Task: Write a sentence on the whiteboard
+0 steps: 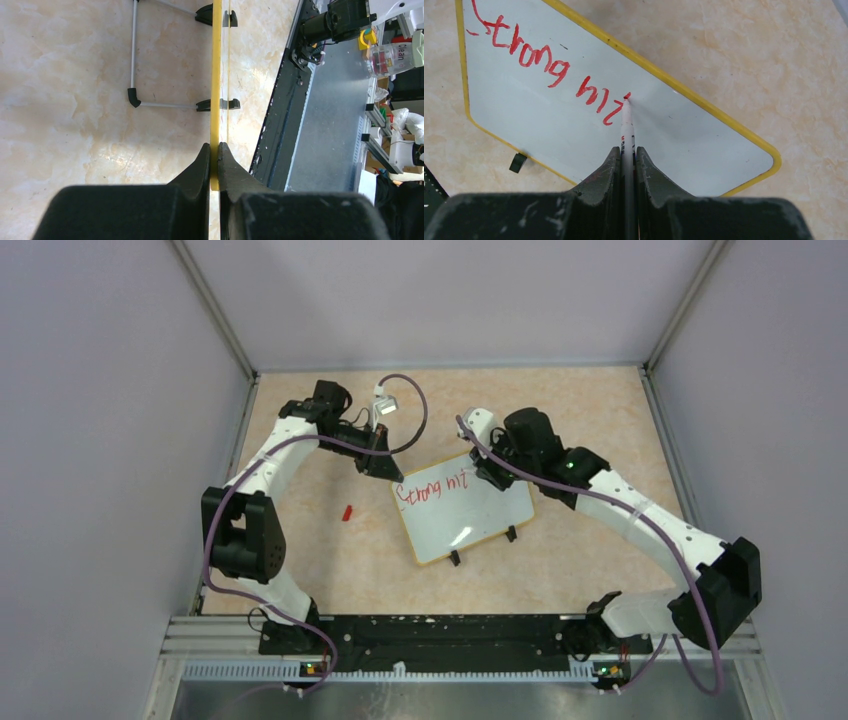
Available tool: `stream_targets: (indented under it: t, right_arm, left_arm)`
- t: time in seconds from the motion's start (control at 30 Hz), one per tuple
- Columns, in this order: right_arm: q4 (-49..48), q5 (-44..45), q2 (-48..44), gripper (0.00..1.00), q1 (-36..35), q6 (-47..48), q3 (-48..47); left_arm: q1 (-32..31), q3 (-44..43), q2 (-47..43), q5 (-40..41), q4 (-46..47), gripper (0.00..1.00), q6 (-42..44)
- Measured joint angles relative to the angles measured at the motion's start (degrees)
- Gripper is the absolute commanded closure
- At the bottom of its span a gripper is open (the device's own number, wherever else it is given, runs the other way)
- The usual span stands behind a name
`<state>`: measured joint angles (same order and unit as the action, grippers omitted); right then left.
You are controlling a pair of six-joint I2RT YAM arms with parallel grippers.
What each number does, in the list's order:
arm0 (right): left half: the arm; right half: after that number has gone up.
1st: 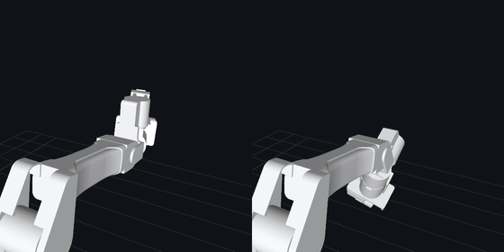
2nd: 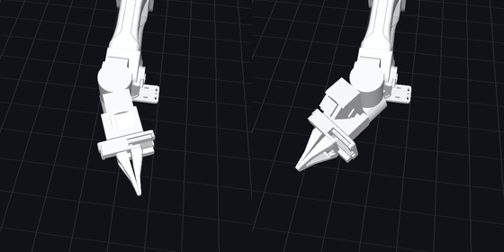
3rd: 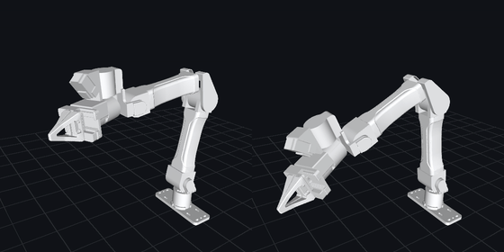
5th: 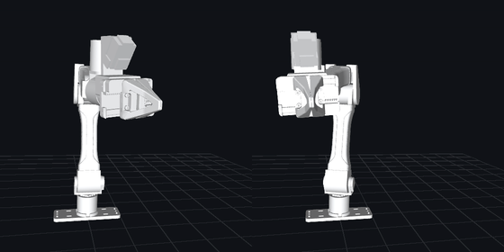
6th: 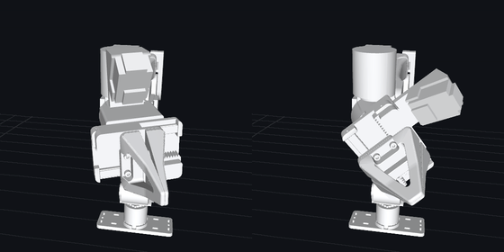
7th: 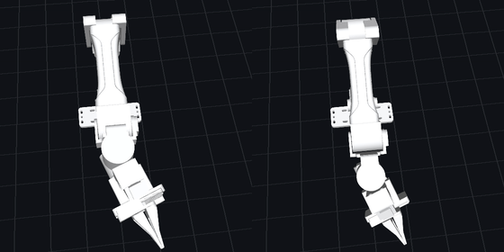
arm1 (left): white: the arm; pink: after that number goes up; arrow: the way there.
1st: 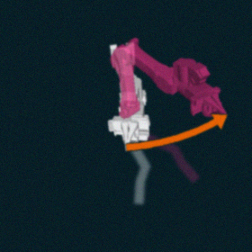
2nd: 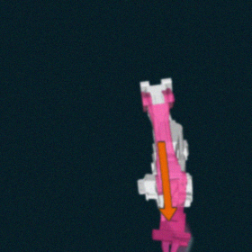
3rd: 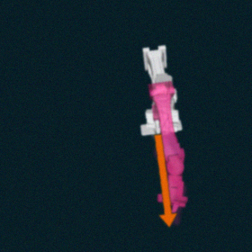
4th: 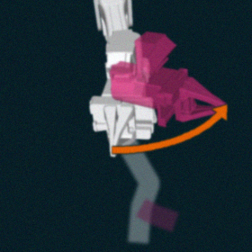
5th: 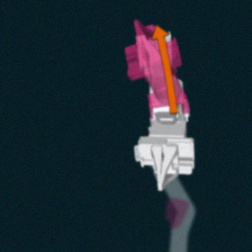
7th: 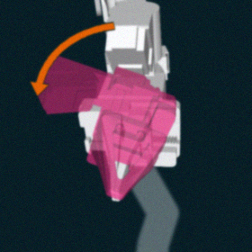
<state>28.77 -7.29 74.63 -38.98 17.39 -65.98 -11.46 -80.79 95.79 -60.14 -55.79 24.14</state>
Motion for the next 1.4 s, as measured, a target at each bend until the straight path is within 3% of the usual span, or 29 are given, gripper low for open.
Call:
stream_targets:
  t: [0.47, 0.9, 1.4]
  right_arm:
    - [1.8, -0.9, -0.8, 1.00, 0.1, -0.3, -0.2]
    - [3.0, -9.1, -3.6, 1.00, 5.4, -2.0, -0.1]
    - [2.1, -8.8, -3.6, 1.00, 5.5, -2.0, 1.1]
  left_arm:
    - [0.0, 0.0, 0.0, 0.0, 0.0, 1.00, 0.0]
    - [0.0, 0.0, 0.0, -0.4, -0.5, 1.00, 0.5]
    - [0.0, 0.0, 0.3, -0.5, -0.9, 1.00, 0.8]
